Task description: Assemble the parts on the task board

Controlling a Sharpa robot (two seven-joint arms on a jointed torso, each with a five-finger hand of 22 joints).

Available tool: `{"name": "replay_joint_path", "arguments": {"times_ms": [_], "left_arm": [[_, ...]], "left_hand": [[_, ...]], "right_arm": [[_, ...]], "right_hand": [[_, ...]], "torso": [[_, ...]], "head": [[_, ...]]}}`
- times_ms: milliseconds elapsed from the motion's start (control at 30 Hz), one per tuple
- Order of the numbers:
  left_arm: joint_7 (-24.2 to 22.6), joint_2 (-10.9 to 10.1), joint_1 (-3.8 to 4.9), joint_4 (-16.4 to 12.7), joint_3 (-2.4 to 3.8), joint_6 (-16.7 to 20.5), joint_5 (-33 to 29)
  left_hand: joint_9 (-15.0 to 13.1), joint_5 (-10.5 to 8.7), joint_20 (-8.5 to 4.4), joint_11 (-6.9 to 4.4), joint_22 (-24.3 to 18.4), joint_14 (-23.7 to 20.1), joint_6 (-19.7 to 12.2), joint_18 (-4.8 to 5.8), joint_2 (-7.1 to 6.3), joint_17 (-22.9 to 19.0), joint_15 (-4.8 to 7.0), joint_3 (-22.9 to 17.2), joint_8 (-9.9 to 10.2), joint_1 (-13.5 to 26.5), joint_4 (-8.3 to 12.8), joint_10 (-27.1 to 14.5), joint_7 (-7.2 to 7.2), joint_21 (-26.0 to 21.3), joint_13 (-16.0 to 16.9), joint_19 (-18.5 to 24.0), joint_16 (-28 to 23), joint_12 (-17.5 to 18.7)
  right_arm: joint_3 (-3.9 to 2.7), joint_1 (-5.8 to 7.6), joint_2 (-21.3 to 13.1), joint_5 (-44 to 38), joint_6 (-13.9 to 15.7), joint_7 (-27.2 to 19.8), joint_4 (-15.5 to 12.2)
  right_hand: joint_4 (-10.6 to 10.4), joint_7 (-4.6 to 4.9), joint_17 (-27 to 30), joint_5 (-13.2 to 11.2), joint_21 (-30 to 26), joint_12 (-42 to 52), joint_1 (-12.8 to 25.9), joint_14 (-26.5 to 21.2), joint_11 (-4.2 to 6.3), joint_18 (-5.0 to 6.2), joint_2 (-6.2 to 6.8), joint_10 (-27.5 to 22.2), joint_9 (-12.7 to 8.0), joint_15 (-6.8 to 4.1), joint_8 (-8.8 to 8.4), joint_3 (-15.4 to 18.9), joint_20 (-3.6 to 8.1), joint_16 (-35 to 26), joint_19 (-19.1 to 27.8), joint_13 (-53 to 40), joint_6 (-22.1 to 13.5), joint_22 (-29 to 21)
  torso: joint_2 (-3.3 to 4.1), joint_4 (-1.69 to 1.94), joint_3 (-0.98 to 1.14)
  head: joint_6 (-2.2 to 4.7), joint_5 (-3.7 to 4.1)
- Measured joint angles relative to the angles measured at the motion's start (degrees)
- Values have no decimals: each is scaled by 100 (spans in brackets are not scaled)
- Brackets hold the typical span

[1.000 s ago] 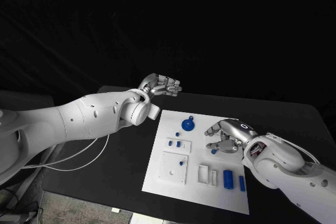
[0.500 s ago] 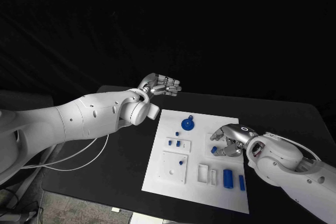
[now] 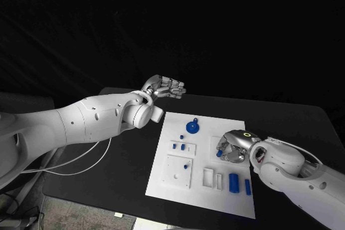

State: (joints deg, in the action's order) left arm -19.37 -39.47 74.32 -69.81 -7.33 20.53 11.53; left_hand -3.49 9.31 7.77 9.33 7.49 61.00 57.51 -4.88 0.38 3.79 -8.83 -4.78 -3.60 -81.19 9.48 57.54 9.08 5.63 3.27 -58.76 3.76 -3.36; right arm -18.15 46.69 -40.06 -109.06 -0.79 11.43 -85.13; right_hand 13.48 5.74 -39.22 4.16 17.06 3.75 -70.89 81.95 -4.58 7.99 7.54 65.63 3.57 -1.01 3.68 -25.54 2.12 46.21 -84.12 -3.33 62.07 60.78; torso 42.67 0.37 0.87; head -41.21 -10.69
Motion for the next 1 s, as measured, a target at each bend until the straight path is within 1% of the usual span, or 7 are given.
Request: {"name": "replay_joint_path", "arguments": {"times_ms": [133,467,567,633,733,867,1000], "left_arm": [[4,1,0,0,0,-4,0],[14,6,0,9,0,-17,2],[17,19,0,26,0,-20,3],[19,27,0,31,0,-23,4],[22,36,0,38,-1,-28,5],[26,39,0,45,-1,-31,6],[30,39,0,46,-1,-33,7]], "left_hand": [[0,0,0,0,0,0,0,0,0,0,0,0,0,0,0,0,0,0,0,0,0,0],[0,0,0,0,-9,0,0,0,0,0,0,0,0,0,0,0,0,-22,0,0,0,0],[0,0,0,0,-10,0,0,0,0,0,0,0,0,0,0,0,0,-22,0,0,0,0],[0,0,0,0,-10,0,0,0,0,0,0,0,0,0,0,0,0,-23,0,0,0,0],[0,0,0,0,-10,0,0,0,0,0,0,0,0,0,0,0,0,-22,0,0,0,0],[0,0,0,0,-10,0,0,0,0,0,0,0,0,0,0,0,0,-22,0,0,0,0],[0,0,0,0,-16,0,0,0,0,0,0,0,0,0,0,0,0,-22,0,0,0,0]], "right_arm": [[30,0,49,-43,-10,6,32],[104,-2,134,-124,-9,14,103],[112,0,145,-150,-1,19,111],[116,3,148,-177,15,28,117],[125,4,155,-237,71,46,118],[131,2,164,-336,193,73,108],[138,-8,167,-443,349,102,89]], "right_hand": [[-6,25,0,-17,36,0,99,23,8,-1,53,31,0,20,0,-270,0,24,0,0,25,0],[-21,35,0,-41,60,0,101,41,28,-4,51,120,1,2,-1,-407,0,23,0,1,197,-8],[-7,30,-3,-106,102,-2,97,64,58,-4,-21,305,3,-20,-2,-605,0,23,0,4,344,-2],[3,-4,-9,-127,102,-8,14,78,112,-5,-153,468,11,-34,16,-709,15,27,12,5,482,9],[78,-43,-37,-129,169,-28,-77,74,181,-57,-242,762,14,-117,32,-810,118,61,9,5,727,61],[197,-109,-61,-129,260,-21,-130,86,102,-152,-295,904,15,-165,17,-925,218,61,10,4,997,168],[231,-145,-77,-133,281,-21,-157,93,111,-185,-323,933,53,-199,14,-953,229,61,18,-10,1047,241]], "torso": [[1,1,0],[0,0,2],[0,-1,2],[1,-3,1],[1,-3,1],[1,-2,3],[1,-1,3]], "head": [[-9,0],[-31,-11],[-33,-13],[-36,-13],[-44,-9],[-46,-9],[-49,-9]]}}
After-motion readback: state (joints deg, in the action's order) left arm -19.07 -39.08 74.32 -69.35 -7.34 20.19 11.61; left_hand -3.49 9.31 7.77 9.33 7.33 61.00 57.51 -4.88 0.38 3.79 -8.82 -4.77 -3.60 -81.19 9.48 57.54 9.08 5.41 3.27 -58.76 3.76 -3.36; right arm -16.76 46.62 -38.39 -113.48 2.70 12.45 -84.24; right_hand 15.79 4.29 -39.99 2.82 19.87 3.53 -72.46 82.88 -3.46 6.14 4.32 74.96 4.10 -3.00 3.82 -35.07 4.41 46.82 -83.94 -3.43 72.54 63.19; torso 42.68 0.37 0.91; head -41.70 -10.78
